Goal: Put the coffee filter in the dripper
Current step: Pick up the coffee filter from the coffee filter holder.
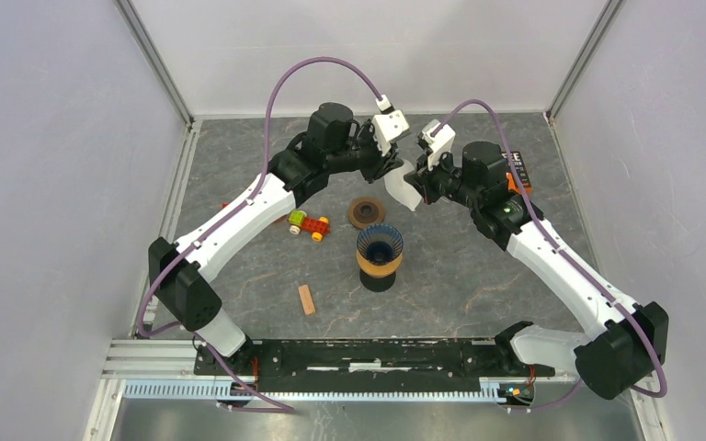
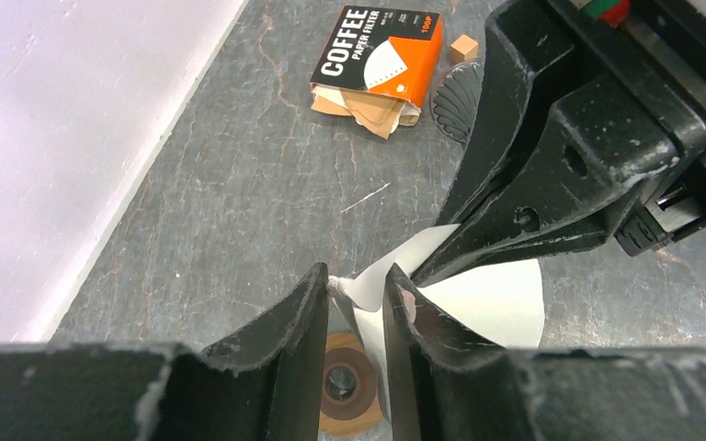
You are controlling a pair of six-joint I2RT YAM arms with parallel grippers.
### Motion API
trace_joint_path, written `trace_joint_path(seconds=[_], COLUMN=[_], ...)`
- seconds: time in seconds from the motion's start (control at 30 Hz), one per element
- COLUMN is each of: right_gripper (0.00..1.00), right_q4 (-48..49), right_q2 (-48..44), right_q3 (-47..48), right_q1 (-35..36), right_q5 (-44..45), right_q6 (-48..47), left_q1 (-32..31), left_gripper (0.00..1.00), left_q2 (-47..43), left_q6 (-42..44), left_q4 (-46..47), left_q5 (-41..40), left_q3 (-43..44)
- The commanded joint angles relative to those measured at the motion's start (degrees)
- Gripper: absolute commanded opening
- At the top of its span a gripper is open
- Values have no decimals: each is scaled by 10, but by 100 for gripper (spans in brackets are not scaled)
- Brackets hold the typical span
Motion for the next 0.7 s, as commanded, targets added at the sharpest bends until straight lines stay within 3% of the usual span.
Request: trace_joint_path(seconds=[0.0,0.17,0.37,0.67], right_gripper=[0,0,0,0], right_q4=[26,24,25,25], right_q2=[-14,-11,-10,-11], right_q3=[-1,5,7,5], right_q1=[-4,-5,-6,-6], right_q5=[9,14,11,11], right_q6=[-2,4,10,7], left_q1=[2,2,2,2], left_gripper=[34,35,49,63], left_q2=[-25,-28,-30,-24], left_q6=[19,4,-5,-11], left_q4=[4,8,21,30], left_q5=[13,3,-27,-67], left_q3=[-7,-13,-20,-11])
